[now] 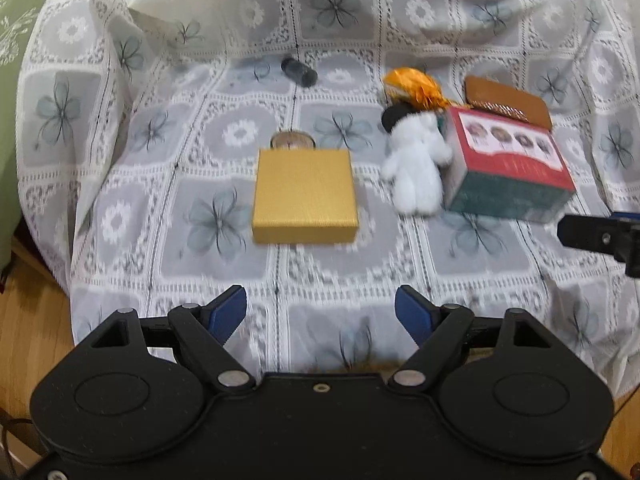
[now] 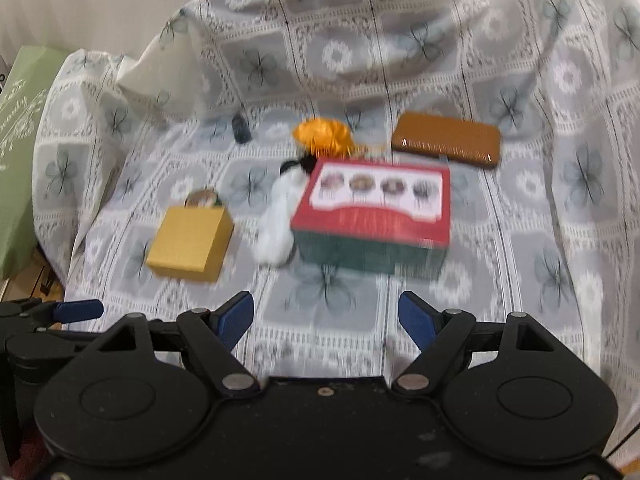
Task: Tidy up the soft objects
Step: 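Move both grippers back toward the orange pouch and dark bottle, then grasp the orange satin pouch with the right gripper while the left grasps the dark bottle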
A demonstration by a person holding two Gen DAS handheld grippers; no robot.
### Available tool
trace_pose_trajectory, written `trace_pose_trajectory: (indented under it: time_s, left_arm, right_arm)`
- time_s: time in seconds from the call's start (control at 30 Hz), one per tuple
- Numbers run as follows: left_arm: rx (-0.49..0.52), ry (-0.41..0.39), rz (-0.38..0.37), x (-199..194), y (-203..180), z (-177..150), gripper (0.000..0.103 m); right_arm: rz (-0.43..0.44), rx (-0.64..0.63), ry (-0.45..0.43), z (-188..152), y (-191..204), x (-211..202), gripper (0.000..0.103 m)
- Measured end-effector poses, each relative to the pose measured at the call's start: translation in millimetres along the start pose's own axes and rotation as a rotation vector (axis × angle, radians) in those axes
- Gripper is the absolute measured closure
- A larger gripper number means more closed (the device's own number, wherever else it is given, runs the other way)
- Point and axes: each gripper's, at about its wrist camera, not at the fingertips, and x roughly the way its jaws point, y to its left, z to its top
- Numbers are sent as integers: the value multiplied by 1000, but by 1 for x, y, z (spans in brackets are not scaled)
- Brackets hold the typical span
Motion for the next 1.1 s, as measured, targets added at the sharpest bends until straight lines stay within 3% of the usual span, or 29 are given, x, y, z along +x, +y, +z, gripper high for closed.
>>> trace_pose_trajectory:
  time_s: [0.4,0.7,0.8,0.93,1.1]
  left_arm:
    - [-17,25,5,33,8,28,25]
    - [-26,28,14,48,15,43,25]
    - [-29,23,20,53,17,50,25]
    - [-27,8,35,59,21,62,25]
    - [-33,-14,59,65,28,78,25]
  right_arm:
    - [-7,50,-16,83,-7,81,23]
    - [37,117,7,150,-8,153,15]
    - [50,138,36,166,-7,183,15]
    - [32,122,60,179,0,217,6]
    - [21,107,101,183,2,243,6]
